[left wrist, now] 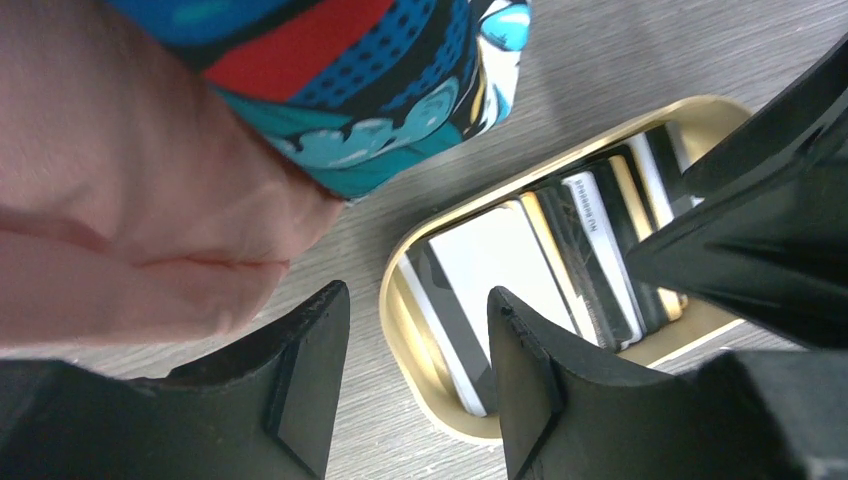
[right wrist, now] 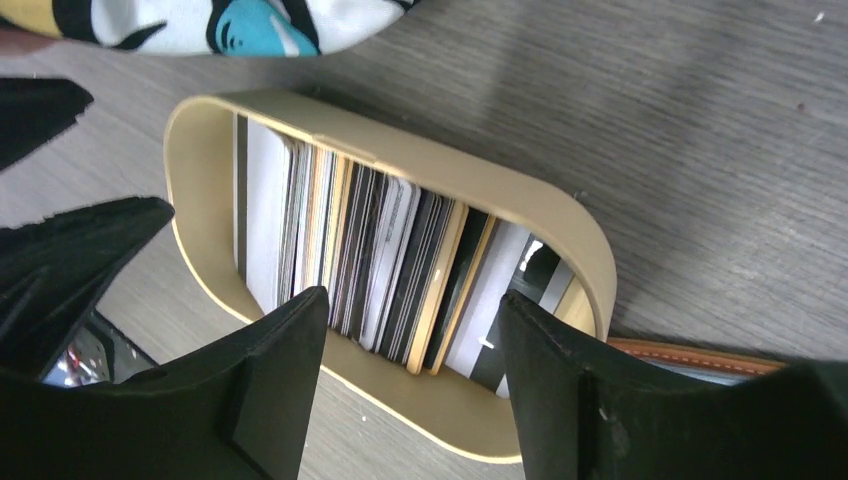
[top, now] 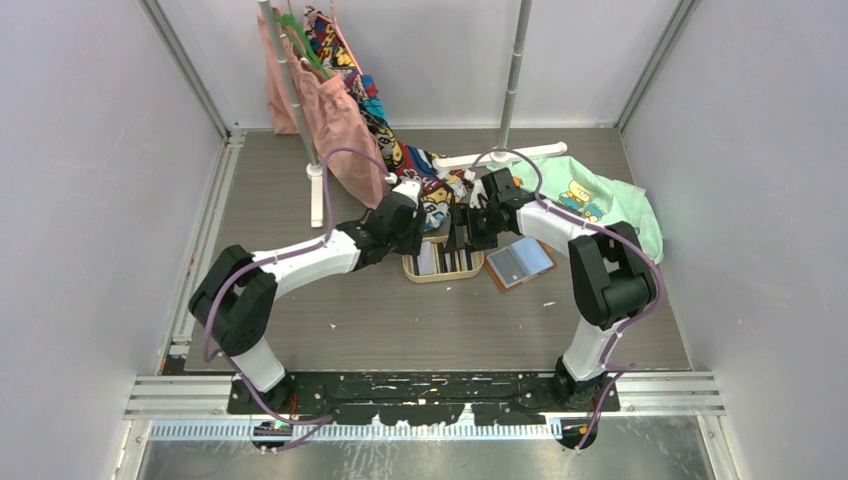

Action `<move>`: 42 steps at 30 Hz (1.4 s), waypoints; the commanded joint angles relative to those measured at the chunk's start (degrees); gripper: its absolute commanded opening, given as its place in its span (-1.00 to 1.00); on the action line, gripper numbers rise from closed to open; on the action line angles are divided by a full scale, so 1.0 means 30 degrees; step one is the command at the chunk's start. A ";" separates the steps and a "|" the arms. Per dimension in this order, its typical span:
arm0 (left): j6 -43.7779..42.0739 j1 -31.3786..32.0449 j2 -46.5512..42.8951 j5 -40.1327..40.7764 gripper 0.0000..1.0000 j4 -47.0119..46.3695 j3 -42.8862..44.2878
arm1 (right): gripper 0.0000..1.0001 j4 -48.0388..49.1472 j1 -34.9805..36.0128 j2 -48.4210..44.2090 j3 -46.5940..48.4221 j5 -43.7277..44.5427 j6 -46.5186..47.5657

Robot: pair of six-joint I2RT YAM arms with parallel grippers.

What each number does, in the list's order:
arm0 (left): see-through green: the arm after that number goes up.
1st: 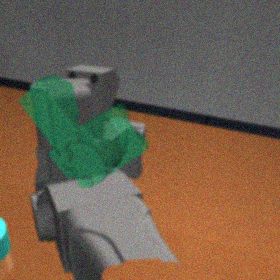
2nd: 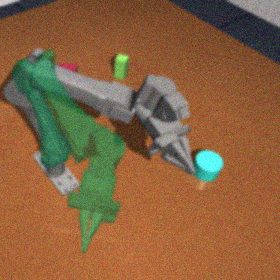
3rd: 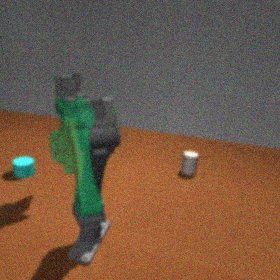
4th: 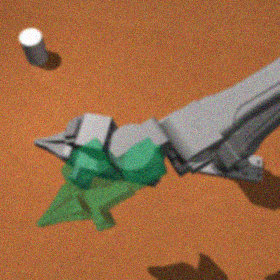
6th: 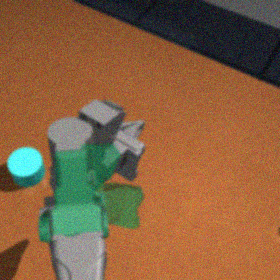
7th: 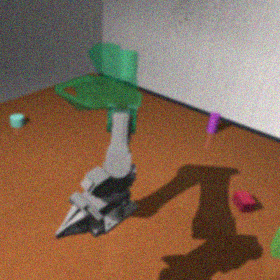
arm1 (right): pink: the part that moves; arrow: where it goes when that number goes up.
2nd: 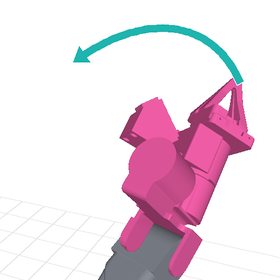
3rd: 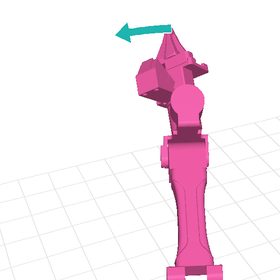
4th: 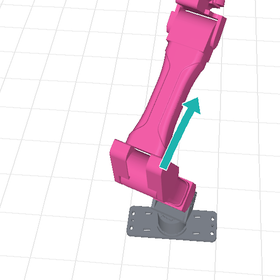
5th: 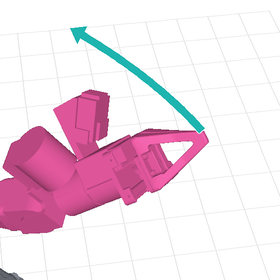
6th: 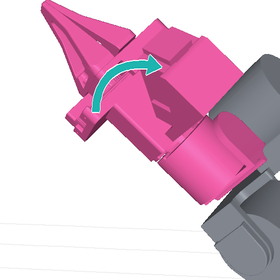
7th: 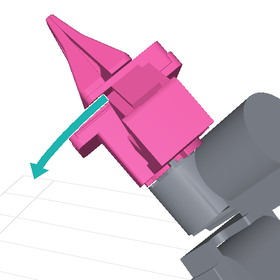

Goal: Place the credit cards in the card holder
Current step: Pick up the credit card from the storage box.

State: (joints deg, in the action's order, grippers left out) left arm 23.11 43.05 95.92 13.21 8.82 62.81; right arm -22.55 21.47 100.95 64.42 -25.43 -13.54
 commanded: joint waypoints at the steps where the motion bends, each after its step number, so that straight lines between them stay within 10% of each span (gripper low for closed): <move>1: 0.0127 0.0038 -0.0922 0.0518 0.08 0.0039 -0.0614 | 0.37 0.1618 0.0320 0.0158 0.0510 0.1267 -0.1914; 42: 0.0673 0.0036 0.0770 -0.1969 -0.32 0.0394 -0.0603 | 0.18 0.4531 0.0456 0.2612 -0.0203 -0.5642 -0.5814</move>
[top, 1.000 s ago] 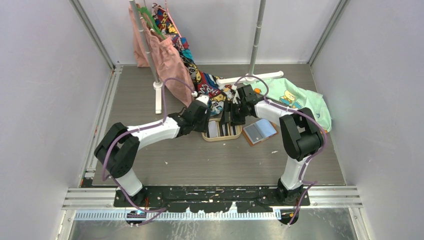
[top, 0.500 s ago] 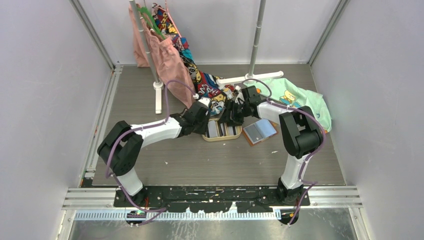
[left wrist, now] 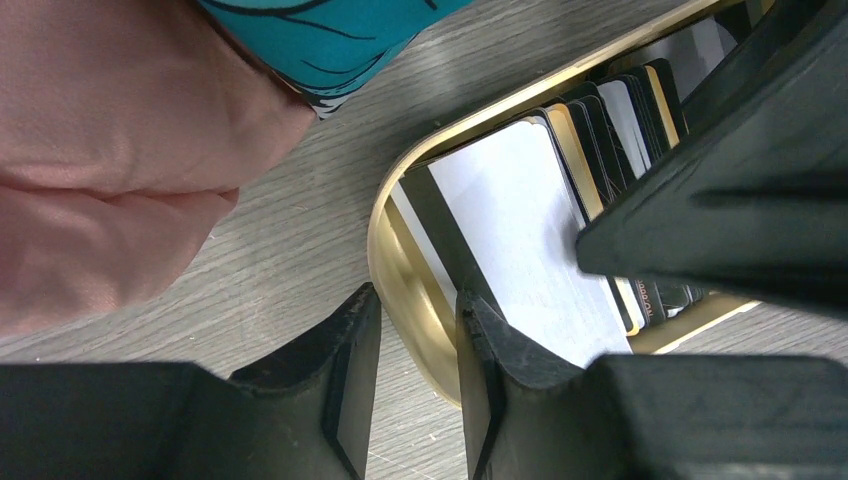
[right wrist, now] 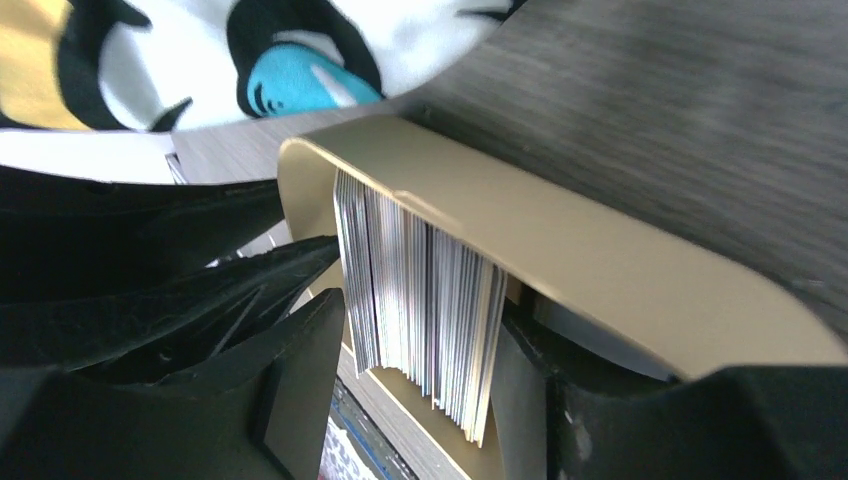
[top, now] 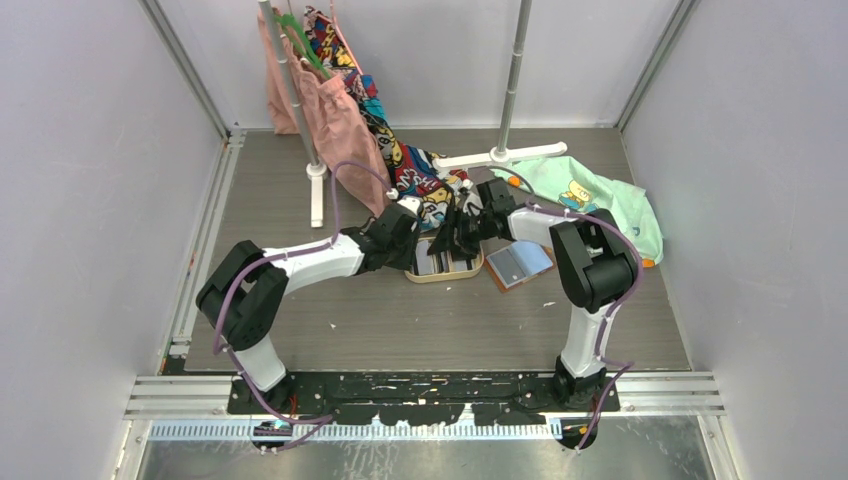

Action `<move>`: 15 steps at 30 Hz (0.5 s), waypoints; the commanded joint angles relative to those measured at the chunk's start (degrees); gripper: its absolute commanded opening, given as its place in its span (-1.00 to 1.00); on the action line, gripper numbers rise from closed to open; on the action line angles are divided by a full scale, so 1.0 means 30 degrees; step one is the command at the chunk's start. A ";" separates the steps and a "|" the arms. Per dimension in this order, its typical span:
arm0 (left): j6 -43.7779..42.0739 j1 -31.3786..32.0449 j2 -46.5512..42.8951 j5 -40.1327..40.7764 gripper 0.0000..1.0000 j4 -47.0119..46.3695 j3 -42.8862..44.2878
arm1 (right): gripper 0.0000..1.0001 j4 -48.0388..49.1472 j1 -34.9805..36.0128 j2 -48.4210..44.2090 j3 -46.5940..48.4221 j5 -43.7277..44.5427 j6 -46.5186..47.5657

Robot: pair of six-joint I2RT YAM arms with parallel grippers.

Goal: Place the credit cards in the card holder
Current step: Pick up the credit card from the storage box.

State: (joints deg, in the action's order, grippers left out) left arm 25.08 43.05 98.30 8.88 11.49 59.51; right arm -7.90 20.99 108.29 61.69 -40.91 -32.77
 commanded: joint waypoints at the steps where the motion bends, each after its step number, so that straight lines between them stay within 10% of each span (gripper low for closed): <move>1: 0.0019 0.0043 -0.0026 -0.0552 -0.32 -0.0526 0.0515 | 0.19 -0.0354 0.0667 0.0205 0.0699 -0.0467 0.0610; 15: -0.0097 0.0034 -0.0241 -0.0457 -0.32 -0.0357 0.0600 | 0.09 -0.0542 0.0064 -0.0852 0.0954 -0.1608 0.0383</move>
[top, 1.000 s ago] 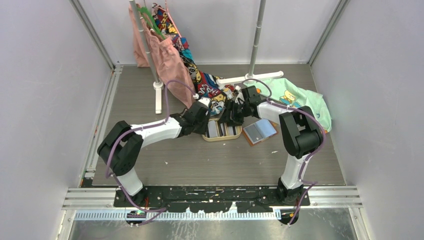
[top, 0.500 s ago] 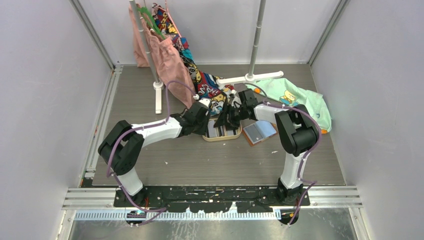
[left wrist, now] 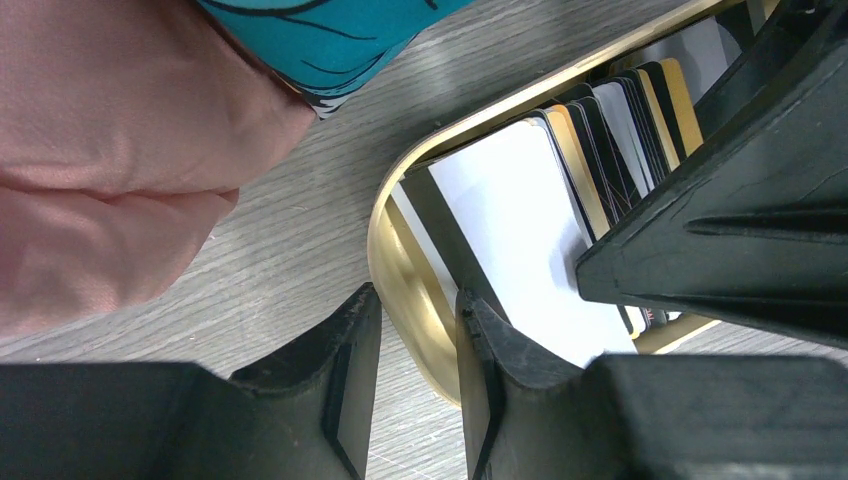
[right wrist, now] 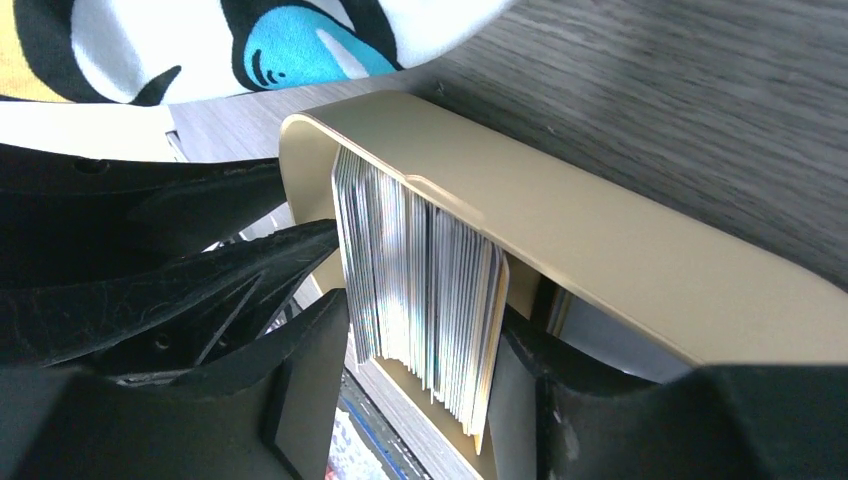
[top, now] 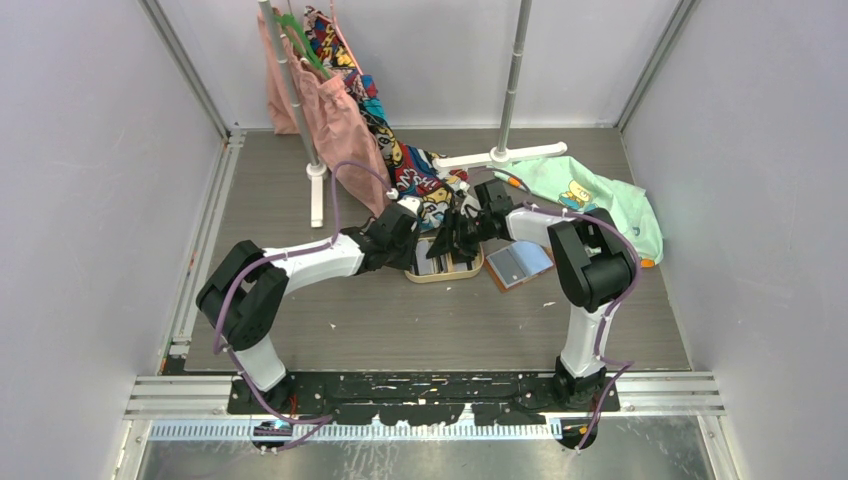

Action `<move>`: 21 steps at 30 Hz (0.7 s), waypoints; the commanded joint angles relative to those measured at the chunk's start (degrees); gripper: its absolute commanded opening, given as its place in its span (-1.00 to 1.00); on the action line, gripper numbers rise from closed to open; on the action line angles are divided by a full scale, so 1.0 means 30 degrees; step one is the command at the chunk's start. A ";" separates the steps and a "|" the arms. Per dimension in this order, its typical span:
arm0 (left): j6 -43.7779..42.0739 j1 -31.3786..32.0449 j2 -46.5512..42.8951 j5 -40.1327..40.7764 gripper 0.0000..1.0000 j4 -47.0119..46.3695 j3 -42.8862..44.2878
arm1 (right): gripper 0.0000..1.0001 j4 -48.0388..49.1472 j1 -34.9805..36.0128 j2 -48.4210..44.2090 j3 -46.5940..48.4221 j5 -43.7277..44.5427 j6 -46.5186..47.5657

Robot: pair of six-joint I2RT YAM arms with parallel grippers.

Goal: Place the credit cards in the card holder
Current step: Pick up the credit card from the storage box.

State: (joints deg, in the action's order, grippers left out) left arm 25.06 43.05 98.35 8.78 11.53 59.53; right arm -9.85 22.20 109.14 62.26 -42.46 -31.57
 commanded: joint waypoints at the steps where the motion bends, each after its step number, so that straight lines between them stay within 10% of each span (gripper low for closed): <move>1: -0.0091 0.0054 -0.0291 -0.0433 -0.32 -0.0355 0.0579 | 0.09 0.0113 -0.0451 -0.1250 0.0738 -0.1205 -0.0084; 21: -0.0119 0.0036 -0.0911 -0.0641 -0.30 -0.0268 0.0465 | 0.05 -0.2790 -0.1437 -0.1358 0.1447 -0.0127 0.1815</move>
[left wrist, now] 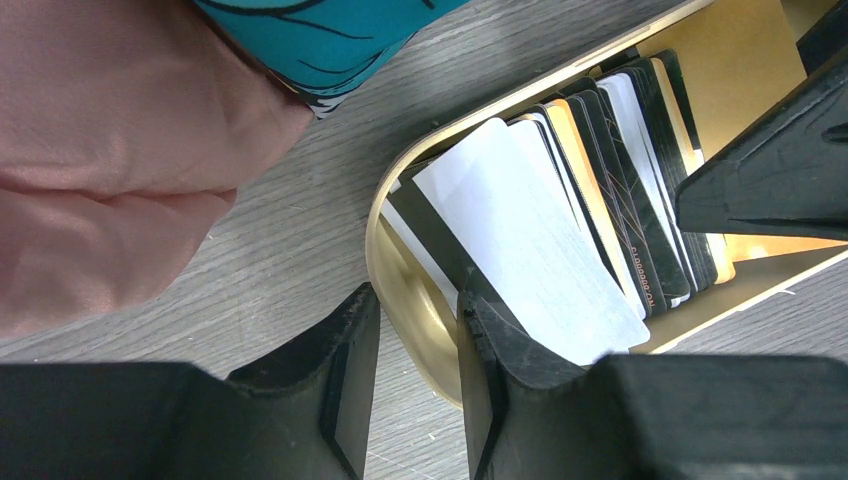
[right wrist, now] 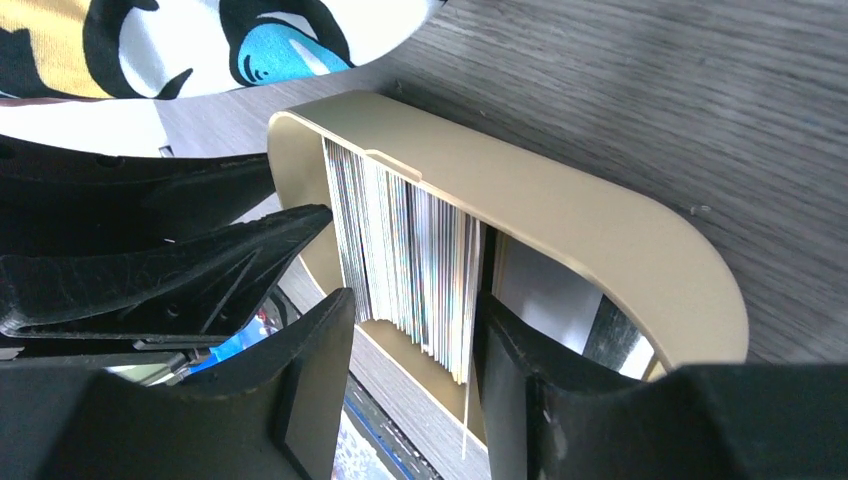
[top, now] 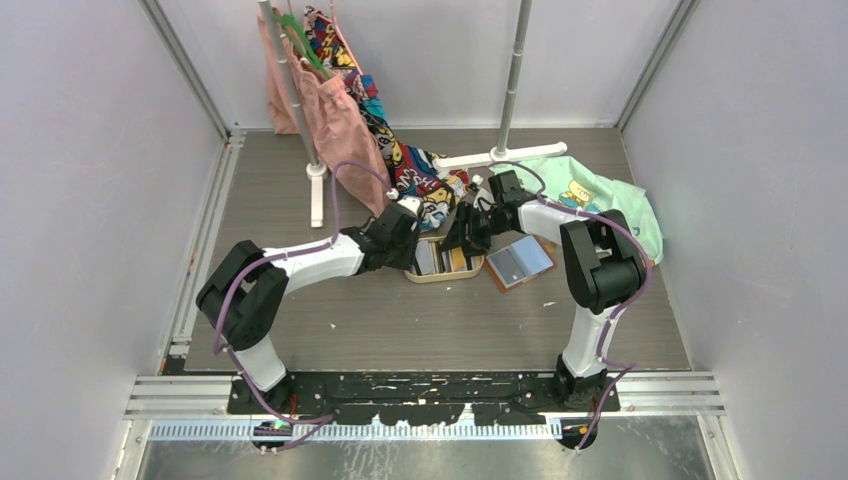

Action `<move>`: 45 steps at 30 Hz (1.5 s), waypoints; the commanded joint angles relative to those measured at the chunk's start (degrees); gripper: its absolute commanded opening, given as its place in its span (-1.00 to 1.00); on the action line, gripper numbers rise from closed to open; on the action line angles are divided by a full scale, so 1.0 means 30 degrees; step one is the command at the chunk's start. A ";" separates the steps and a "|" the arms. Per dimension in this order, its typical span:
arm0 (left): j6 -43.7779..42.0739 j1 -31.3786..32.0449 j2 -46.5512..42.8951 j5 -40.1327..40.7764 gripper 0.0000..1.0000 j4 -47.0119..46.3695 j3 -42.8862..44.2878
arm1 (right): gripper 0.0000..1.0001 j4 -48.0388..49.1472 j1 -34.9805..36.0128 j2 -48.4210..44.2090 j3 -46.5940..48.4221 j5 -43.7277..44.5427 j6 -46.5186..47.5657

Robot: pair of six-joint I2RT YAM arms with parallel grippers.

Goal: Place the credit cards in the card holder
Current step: Pick up the credit card from the storage box.

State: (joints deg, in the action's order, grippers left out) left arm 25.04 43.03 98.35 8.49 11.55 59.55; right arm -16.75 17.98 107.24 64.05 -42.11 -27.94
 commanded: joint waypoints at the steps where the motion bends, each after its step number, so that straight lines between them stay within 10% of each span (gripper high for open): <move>1: -0.0113 0.0043 -0.1019 -0.0545 -0.30 -0.0302 0.0395 | 0.04 -0.0499 -0.0065 -0.0765 0.0852 -0.0233 0.0612; 22: 0.0017 0.0043 -0.1930 -0.1447 -0.30 -0.0646 0.0109 | -0.96 -0.2625 -0.0489 -0.1542 0.1374 0.3107 0.3078; 45: 0.1360 0.0039 -0.3558 -0.7123 -0.19 -0.7375 -0.2043 | -0.98 -0.6863 -0.1320 -0.4431 0.2320 0.1009 1.0715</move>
State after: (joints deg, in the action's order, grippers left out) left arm 27.11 43.07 90.74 -6.26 0.01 54.50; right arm -33.87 15.68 99.24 68.31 -32.21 -4.34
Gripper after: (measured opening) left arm 0.394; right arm 0.047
